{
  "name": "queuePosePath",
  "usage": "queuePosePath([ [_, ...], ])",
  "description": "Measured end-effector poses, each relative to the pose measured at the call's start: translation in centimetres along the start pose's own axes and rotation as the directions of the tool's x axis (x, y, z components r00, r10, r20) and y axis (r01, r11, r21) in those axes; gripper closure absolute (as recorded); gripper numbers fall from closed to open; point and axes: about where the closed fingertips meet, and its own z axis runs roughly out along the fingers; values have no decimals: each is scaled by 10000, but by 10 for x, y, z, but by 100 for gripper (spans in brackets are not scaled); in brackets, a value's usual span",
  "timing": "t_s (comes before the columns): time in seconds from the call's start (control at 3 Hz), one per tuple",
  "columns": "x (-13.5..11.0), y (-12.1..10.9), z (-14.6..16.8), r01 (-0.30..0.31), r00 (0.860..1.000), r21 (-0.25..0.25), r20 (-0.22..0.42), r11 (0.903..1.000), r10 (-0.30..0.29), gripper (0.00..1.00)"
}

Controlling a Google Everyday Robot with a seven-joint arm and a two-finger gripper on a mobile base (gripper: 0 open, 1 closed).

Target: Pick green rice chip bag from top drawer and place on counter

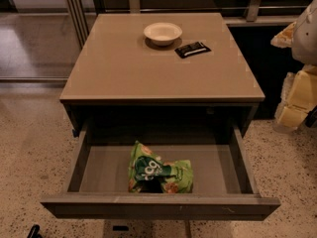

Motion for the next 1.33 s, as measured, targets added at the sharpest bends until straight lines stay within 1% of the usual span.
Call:
queuePosePath([
  [0.33,0,0,0,0,10000,0,0,10000,0,0],
  [0.67,3,0,6,-182,9996,141,207,9997,179,0],
  [1.0,12,4,33,-854,9945,323,629,9958,832,0],
  [1.33,12,6,76,-1429,9839,200,1116,9895,1398,0],
])
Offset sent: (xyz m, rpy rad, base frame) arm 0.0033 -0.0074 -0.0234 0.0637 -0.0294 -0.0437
